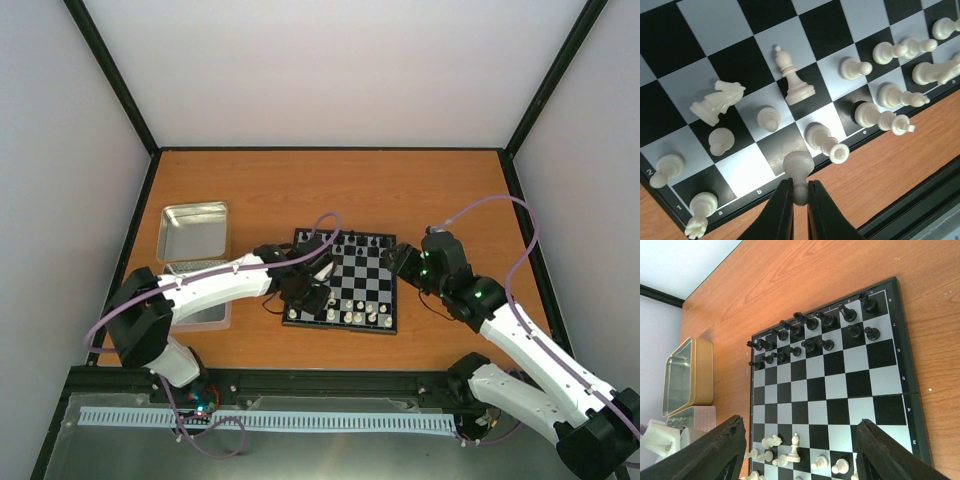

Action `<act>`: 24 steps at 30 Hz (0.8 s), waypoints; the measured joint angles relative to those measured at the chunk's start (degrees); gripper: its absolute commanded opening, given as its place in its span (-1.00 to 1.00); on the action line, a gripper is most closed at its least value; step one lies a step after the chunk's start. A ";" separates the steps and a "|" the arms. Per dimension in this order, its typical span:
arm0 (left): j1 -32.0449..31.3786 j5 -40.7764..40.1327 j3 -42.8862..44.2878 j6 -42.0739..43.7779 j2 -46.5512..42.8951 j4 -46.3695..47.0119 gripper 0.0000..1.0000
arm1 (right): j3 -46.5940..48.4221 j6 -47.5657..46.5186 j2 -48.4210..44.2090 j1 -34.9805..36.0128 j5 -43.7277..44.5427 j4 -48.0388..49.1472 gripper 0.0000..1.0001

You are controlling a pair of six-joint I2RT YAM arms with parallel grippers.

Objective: Set up the chess pieces on the board
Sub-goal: Place the chess piece on the chessboard.

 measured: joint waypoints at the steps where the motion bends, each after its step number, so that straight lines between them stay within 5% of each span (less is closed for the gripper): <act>1: 0.00 -0.22 0.24 -0.11 0.22 -0.76 -0.99 | -0.02 -0.28 0.00 0.00 0.00 0.02 0.21; 24: 0.92 3.34 14.99 5.55 13.29 -6.34 -0.99 | -0.76 -8.66 6.86 0.00 -5.73 2.64 0.10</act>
